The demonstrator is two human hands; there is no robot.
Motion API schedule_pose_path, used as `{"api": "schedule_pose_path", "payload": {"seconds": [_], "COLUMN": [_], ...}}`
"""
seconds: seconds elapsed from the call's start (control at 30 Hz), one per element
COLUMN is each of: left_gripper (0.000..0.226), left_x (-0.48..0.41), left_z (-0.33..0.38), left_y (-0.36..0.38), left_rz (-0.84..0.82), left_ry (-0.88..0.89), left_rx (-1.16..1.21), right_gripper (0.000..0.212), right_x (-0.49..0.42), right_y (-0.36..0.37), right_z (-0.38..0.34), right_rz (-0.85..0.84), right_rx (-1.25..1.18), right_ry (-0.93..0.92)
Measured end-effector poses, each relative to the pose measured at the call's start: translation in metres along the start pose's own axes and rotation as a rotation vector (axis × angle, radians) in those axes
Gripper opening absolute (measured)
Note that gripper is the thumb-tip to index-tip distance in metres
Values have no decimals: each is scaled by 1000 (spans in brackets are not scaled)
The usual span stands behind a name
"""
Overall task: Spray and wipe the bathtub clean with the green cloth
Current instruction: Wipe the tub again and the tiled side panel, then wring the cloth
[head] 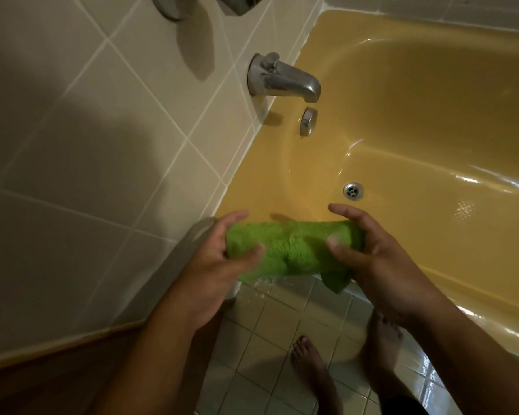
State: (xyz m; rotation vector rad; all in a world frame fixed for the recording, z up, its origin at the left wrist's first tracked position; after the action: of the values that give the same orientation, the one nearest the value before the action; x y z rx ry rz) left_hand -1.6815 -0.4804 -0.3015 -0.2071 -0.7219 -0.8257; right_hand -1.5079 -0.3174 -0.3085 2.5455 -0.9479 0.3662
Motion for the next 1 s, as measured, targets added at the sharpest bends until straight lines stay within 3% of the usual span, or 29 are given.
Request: {"api": "schedule_pose_path", "payload": {"seconds": [0.07,0.17,0.23,0.37,0.43,0.5,0.57,0.73,0.8,0.93,1.0], "left_gripper": [65,41,31,22,25,31,28,28,27,26,36], "left_x": [-1,-6,-10,-10,-4,6,14,10,4,-4,-2], "left_z": [-5,-1,-1,3,8,14,19,25,27,20,8], "left_y": [5,11,9,-5,-11,-14,-14,-11,-8,-20,-21], "left_rz": [59,196,213,218,133,58,28,155,212,469,484], "left_ry": [32,129,134,219,224,206,225,269,273,258,171], "left_rx": [-500,-981,-1050,-1109,-1018,-788,-504,-150,-153,-201,-149], "right_gripper": [55,39,28,48,46,36,38,55,47,16,9], "right_x": [-2,-9,-12,-8,-7,-7,-4,7,14,15,20], "right_y": [0,-3,-4,-7,-5,-6,-1,33,49,46,39], "right_z": [-1,-2,1,-1,-4,-6,-6,14,21,20,18], "right_rz": [-71,-56,-48,-31,-177,-355,-457,-614,-647,-280,-138], "right_rx": [443,964,1103,1394,1256,892,609,381,216,331,350], "right_ry": [-77,-210,-293,-466,-411,-229,-50,225,274,-23,-101]}}
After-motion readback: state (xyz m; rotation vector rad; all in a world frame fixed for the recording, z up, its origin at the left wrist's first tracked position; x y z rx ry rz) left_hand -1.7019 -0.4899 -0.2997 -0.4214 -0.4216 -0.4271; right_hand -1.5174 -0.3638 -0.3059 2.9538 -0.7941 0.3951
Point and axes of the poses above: each hand's wrist, its own x-axis away from the middle knuckle, its own y-axis out of the palm, z = x × y, the point moved 6 cm from there along -x, towards the middle knuckle, and after that the axes turned 6 degrees about -y, right-handed, at the moved point
